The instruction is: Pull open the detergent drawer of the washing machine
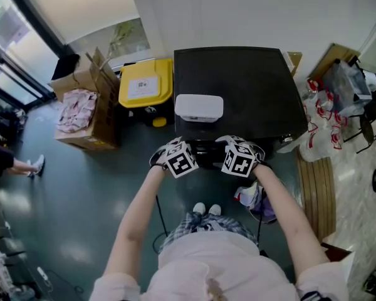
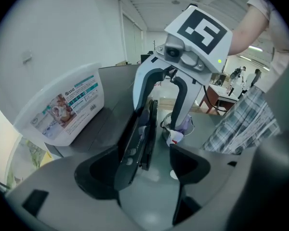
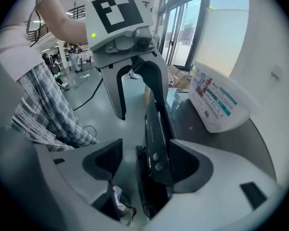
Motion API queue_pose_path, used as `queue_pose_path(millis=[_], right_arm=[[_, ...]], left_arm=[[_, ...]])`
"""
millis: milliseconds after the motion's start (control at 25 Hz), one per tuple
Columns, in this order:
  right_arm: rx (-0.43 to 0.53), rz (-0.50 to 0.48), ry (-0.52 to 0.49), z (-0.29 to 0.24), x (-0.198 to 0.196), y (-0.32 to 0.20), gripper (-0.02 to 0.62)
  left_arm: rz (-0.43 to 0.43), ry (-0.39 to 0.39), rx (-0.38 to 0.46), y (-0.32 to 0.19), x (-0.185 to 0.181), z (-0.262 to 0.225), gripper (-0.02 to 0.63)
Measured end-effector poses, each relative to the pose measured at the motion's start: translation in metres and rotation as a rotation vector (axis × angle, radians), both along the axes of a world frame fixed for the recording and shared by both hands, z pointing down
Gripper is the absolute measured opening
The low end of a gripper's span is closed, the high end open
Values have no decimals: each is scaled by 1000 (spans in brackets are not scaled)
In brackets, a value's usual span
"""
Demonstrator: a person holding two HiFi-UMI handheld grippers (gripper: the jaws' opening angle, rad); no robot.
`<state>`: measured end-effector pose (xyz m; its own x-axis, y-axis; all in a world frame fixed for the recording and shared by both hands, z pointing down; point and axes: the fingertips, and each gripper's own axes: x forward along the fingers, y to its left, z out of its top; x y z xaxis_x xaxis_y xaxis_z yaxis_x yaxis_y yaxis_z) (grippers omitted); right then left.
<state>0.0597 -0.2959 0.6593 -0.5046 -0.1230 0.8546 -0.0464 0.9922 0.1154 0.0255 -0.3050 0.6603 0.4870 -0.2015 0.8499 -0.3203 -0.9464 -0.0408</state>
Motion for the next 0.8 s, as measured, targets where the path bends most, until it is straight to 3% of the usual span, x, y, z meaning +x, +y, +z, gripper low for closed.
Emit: queue_pose_path(millis=[160,440,800], right_arm=[[55,5,33,2,0,-6,266],[204,2,135,7,1,-17,150],[282,8,179,7,-2,-21,99]], left_arm=[[9,-45,36,-2,-2,2,291],[30,-171,170,-10,-6,9,182],[31,-221,261,-19,-9,10,81]])
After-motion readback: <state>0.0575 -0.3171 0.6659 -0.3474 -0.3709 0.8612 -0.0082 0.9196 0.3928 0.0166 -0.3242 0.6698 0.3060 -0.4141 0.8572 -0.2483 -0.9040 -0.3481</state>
